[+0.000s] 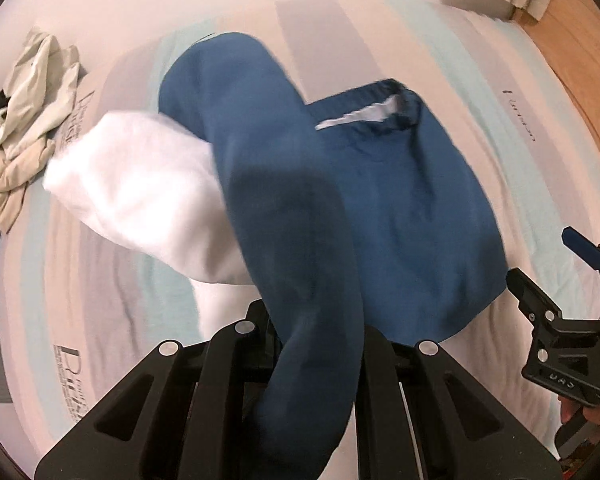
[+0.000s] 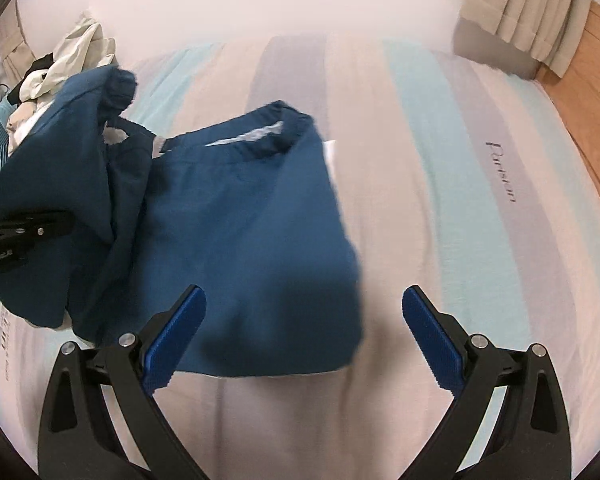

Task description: Fold large clothes

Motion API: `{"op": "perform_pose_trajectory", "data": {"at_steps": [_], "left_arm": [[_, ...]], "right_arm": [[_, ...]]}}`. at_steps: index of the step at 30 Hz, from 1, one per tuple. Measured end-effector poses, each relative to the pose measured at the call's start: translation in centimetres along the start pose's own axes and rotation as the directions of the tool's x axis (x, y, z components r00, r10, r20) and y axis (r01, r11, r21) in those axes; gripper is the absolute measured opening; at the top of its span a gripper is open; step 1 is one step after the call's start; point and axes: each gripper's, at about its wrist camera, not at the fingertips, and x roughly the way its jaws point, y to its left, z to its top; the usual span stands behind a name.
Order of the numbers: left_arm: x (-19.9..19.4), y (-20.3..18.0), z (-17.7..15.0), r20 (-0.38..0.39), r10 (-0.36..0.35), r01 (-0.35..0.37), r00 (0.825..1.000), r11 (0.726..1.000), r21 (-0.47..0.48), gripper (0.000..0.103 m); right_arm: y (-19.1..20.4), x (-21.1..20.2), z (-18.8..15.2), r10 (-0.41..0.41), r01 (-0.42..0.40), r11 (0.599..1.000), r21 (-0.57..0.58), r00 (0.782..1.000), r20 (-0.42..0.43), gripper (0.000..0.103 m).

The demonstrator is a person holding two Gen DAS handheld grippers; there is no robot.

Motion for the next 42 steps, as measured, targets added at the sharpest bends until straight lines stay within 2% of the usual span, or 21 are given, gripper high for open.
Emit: {"op": "perform_pose_trajectory", "data": {"at_steps": [5,17,22,29,35,42], "left_arm": [[0.6,-3.6,0.0,0.028,0.040,-0.040,0.999,0.999,-0.008,0.007],[5.1,-12.1,0.9,-0.020,0.093,-0.093,0.995,0.995,-0.020,0.006],[6.4,-15.2,1.1,-0.017,0.112,-0.112,0.994,0.994,0.008,0.006],[8.3,-19.1,1.5,-0.025,0.136,-0.135,0.990,0.991,0.018,0.005],[9.9,-22.1,2.0,-0.013,0.150,-0.150,0.989,0.989,0.010,0.005],[11.7,-23.9,2.0,-0.020,0.189,-0.188,0.982,0.982,0.027,0.005]], "right_arm": [[-4.0,0.2,-0.9,0.001,-0.001,1.000,0.010,1.000,-0.010,0.095],[-11.6,1.3,-2.7,-0.010,0.012,0.999,0.040,0.999,-0.036,0.095],[-13.7,1.9,-3.3,0.007,-0.006,0.999,0.041,0.999,-0.037,0.095],[-15.6,2.4,-4.1,-0.031,0.031,0.999,-0.011,0.999,-0.015,0.095],[-18.4,3.0,-4.8,-0.053,0.054,0.998,0.041,0.998,-0.022,0.095],[-20.4,4.0,-6.2,-0.078,0.080,0.994,0.080,0.996,-0.034,0.095]]}}
